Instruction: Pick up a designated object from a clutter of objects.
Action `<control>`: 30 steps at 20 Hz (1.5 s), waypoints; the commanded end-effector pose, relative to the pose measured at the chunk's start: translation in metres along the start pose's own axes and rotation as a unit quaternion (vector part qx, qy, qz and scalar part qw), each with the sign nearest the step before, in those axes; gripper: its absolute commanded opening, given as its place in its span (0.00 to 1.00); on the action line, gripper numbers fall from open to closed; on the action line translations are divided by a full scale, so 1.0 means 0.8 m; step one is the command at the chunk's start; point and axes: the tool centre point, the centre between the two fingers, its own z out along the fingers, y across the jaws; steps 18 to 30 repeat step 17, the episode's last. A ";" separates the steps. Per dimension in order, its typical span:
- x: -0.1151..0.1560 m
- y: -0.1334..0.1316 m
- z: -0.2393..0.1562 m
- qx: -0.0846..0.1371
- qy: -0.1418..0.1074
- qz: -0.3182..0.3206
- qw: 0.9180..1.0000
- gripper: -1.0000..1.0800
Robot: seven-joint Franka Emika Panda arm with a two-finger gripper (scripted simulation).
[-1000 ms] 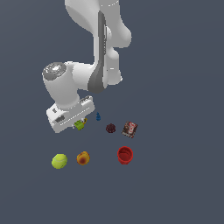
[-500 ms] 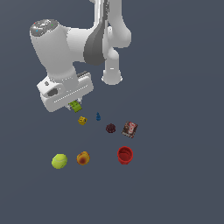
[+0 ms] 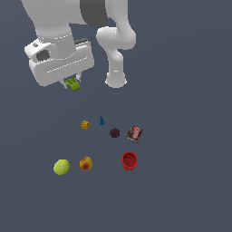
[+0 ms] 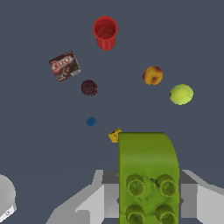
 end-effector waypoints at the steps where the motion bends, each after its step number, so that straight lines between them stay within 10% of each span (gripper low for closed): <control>1: -0.007 -0.007 -0.028 0.000 0.000 0.000 1.000 0.00; 30: -0.026 -0.023 -0.110 0.000 0.000 0.000 1.000 0.00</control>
